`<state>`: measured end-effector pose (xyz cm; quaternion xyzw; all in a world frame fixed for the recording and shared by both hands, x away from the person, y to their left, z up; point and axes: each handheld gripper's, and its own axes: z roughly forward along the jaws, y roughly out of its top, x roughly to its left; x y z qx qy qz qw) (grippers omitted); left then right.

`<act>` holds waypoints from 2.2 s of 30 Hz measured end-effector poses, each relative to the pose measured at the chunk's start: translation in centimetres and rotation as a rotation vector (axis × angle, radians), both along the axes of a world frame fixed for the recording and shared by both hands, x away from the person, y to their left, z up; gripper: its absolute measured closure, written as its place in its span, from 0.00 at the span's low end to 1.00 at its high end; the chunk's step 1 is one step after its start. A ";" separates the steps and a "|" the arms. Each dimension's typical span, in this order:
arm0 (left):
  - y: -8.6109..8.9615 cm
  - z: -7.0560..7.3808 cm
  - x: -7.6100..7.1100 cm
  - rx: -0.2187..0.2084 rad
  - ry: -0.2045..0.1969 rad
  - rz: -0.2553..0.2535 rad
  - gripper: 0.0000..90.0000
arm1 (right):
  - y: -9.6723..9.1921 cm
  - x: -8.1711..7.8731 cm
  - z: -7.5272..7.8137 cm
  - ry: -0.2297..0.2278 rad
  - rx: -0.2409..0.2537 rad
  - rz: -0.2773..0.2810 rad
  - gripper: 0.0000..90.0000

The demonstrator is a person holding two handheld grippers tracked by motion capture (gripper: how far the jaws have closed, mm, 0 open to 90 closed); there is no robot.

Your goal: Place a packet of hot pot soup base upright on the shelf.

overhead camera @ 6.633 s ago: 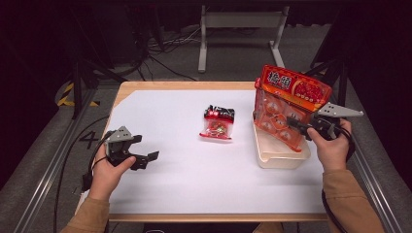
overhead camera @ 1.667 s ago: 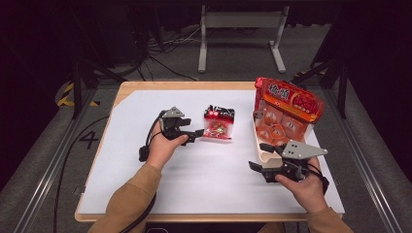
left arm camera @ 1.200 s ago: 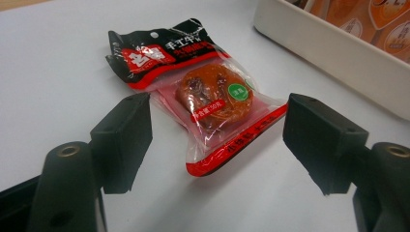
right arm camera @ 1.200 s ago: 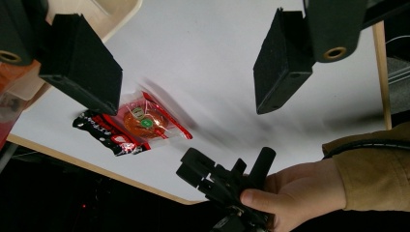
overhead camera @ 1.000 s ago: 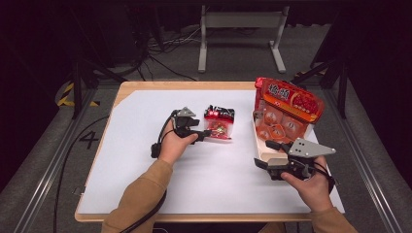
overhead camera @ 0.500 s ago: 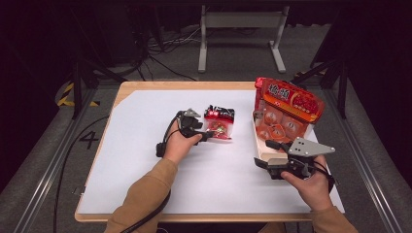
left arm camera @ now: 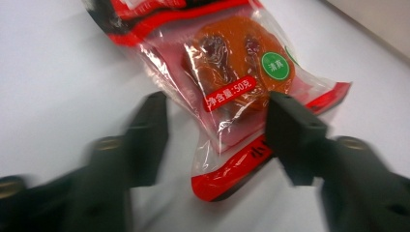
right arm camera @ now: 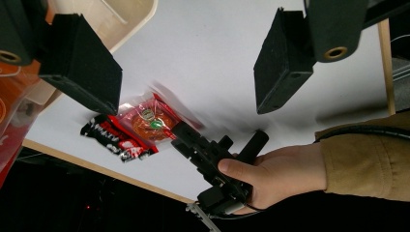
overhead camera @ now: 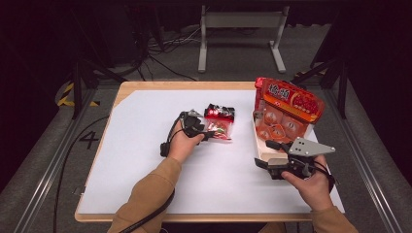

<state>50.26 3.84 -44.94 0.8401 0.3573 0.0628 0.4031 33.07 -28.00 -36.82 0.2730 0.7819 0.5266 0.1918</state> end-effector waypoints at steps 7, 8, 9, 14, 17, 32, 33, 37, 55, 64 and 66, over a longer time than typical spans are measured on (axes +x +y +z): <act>0.1 0.0 -0.5 0.035 -0.033 -0.023 0.89 | 0.2 -0.1 0.0 -0.002 -0.004 0.009 0.29; 0.1 -0.1 -0.6 0.033 -0.036 -0.022 0.90 | 0.3 -0.1 0.0 -0.001 -0.004 0.009 0.29; 0.1 -0.1 -0.7 0.041 -0.044 -0.026 0.92 | 0.3 -0.1 0.0 -0.001 -0.005 0.008 0.29; 0.0 0.1 -1.1 0.061 -0.066 -0.027 0.99 | 0.3 0.0 -0.1 0.006 -0.006 0.010 0.29; 0.2 0.1 -1.2 0.041 -0.072 -0.020 1.00 | 0.3 0.1 -0.3 0.010 -0.009 0.009 0.29; 1.7 2.7 -4.6 0.051 -0.214 -0.055 1.00 | 0.7 0.6 0.0 0.020 -0.009 -0.014 0.30; 1.9 3.0 -4.9 0.049 -0.221 -0.058 1.00 | 0.7 0.7 0.1 0.021 -0.012 -0.018 0.30; 2.5 4.0 -6.1 0.029 -0.255 -0.073 1.00 | 0.9 1.0 0.4 0.026 -0.006 -0.025 0.33; 2.6 7.4 -11.8 -0.068 -0.360 -0.185 1.00 | 1.6 3.6 2.1 0.114 0.102 -0.040 0.40; 1.9 7.9 -13.4 -0.092 -0.390 -0.244 1.00 | 1.3 4.6 3.0 0.127 0.110 -0.040 0.33; 1.8 8.0 -13.7 -0.099 -0.395 -0.253 1.00 | 1.3 4.8 3.2 0.134 0.118 -0.031 0.33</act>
